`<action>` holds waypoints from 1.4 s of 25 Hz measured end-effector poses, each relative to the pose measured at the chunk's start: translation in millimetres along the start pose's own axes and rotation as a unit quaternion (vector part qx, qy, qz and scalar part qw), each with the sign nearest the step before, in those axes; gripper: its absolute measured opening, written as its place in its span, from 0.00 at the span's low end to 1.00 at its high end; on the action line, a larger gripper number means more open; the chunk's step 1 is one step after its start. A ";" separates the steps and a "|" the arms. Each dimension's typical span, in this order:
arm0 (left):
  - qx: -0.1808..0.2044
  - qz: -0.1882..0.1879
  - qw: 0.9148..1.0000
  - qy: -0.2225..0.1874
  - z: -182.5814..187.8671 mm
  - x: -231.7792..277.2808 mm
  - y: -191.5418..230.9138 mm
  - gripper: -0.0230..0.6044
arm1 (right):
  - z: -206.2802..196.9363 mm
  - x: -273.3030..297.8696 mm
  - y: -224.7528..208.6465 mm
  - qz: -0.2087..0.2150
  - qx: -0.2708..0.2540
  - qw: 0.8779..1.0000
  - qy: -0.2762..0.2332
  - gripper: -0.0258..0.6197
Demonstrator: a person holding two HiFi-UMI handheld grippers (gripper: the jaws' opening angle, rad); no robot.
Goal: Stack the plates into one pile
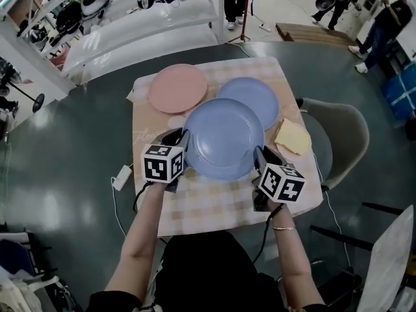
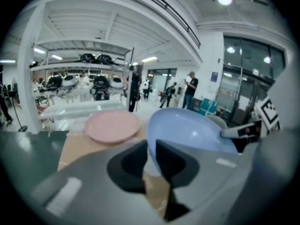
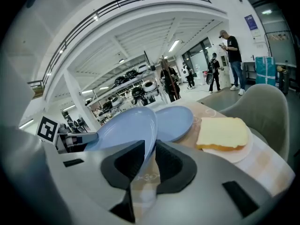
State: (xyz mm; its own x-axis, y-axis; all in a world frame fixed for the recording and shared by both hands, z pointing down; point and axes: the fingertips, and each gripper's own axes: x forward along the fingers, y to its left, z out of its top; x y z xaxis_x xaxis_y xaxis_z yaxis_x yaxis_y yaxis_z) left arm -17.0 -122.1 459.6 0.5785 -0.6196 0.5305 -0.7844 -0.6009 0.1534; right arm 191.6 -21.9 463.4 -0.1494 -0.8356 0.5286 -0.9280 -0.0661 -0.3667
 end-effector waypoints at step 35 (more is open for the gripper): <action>-0.100 0.087 0.990 -0.044 49.9 76.5 242.0 0.13 | 81.4 262.3 111.6 0.027 -0.102 0.993 0.061 0.13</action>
State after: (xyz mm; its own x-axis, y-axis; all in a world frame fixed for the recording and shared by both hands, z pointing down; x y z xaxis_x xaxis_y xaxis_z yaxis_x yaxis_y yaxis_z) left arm -151.4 -340.1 495.6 0.4414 -0.7517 0.4900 -0.8973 -0.3749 0.2332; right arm 76.6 -292.8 498.8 -0.2286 -0.7625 0.6053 -0.9655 0.0981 -0.2411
